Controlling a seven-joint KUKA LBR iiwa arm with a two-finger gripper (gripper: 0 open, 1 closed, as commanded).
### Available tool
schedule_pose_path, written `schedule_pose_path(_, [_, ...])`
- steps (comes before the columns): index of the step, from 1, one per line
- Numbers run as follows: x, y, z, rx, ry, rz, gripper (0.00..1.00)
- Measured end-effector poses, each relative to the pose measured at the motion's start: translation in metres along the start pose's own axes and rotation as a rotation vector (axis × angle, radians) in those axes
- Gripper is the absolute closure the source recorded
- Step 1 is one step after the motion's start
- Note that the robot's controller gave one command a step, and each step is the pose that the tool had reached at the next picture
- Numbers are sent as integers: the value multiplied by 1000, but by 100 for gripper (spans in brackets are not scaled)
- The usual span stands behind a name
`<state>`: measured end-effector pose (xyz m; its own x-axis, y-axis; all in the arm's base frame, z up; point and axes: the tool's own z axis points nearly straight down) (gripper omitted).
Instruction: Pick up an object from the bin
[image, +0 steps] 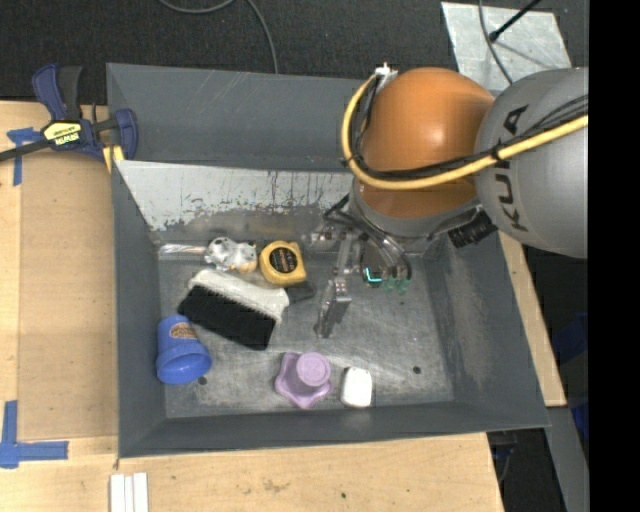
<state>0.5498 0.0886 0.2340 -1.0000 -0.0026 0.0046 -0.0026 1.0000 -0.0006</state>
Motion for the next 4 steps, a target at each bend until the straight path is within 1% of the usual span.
schedule_pose_path(1, [-2,0,-4,-1,-8,2,0])
schedule_pose_path(2, [-2,17,48,-2,-14,60,0])
schedule_pose_path(3, [27,30,95,-1,-7,-48,0])
schedule_pose_path(4, [15,30,140,-6,-14,-82,0])
